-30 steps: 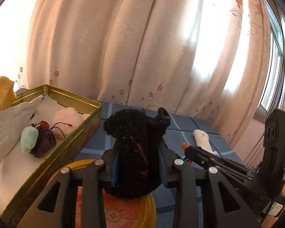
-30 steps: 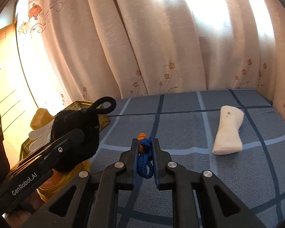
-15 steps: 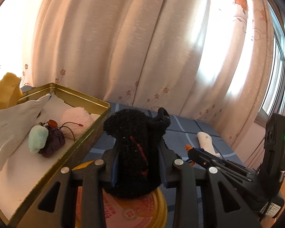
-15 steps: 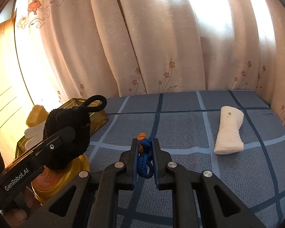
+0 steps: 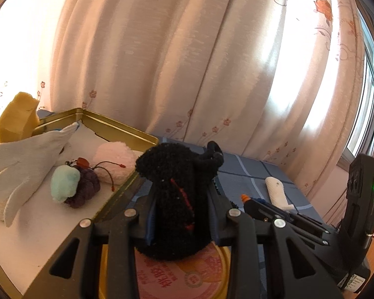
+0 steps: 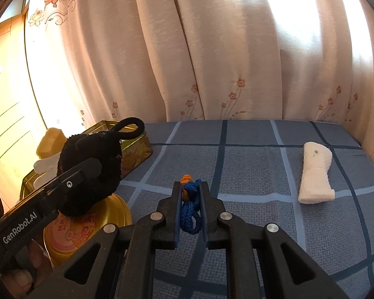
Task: Organize soft objects
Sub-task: 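Carry the black cloth with the left tool while the right tool carries the earplugs toward the gold tray, then lower the black cloth into the tray and open the left tool while the right tool releases the earplugs there, then grasp the white towel roll on the bed with the right tool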
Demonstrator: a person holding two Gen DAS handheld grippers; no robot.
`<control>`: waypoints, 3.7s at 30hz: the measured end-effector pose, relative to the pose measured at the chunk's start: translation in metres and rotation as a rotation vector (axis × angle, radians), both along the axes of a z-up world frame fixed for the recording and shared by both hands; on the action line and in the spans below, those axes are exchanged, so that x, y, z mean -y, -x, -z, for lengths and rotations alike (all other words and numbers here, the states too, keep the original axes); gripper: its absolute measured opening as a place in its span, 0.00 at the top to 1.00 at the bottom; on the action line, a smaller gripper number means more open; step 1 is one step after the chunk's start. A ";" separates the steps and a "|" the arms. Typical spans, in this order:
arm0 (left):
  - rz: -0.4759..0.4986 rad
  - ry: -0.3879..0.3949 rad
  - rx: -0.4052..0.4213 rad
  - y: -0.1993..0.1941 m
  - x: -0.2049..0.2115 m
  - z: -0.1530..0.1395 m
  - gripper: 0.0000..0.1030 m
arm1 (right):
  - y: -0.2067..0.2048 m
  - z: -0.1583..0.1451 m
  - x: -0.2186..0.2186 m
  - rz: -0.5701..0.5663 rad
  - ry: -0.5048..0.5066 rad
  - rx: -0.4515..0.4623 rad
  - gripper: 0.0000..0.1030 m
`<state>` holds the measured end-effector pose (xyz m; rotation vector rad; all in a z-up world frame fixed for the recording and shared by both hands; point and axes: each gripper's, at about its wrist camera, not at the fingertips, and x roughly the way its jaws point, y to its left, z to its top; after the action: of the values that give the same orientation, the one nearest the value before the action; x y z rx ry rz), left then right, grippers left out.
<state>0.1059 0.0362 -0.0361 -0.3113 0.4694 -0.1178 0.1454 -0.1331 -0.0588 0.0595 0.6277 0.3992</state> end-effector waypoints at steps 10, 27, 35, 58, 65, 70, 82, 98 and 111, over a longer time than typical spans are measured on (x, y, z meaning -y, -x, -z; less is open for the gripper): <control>-0.018 0.010 -0.001 0.000 -0.011 0.000 0.68 | -0.003 0.003 -0.006 -0.022 0.005 -0.024 0.86; -0.035 -0.019 -0.029 -0.004 -0.027 -0.004 0.68 | -0.012 -0.006 -0.024 -0.049 0.036 -0.035 0.86; -0.035 -0.027 -0.052 -0.003 -0.039 -0.010 0.68 | -0.021 -0.019 -0.045 -0.059 0.096 0.000 0.86; -0.263 -0.098 -0.061 0.010 -0.150 -0.051 0.68 | -0.007 -0.074 -0.183 -0.300 0.173 0.094 0.85; -0.319 -0.124 -0.108 0.012 -0.168 -0.034 0.68 | 0.005 -0.058 -0.219 -0.378 0.201 0.075 0.85; -0.340 -0.152 -0.132 0.013 -0.171 -0.026 0.53 | 0.014 -0.043 -0.230 -0.438 0.253 0.043 0.74; -0.353 -0.152 -0.126 0.015 -0.167 -0.024 0.27 | 0.013 -0.055 -0.189 -0.404 0.169 0.061 0.45; -0.321 -0.142 -0.062 0.026 -0.148 -0.051 0.01 | -0.083 -0.049 0.057 0.074 0.038 -0.086 0.30; -0.205 -0.154 -0.074 -0.004 -0.107 -0.049 0.01 | -0.131 0.021 0.131 0.237 0.046 -0.313 0.30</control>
<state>0.1100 0.1432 0.0127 -0.2115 0.5135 0.1295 0.2761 -0.2646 -0.0795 0.1526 0.9272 0.1458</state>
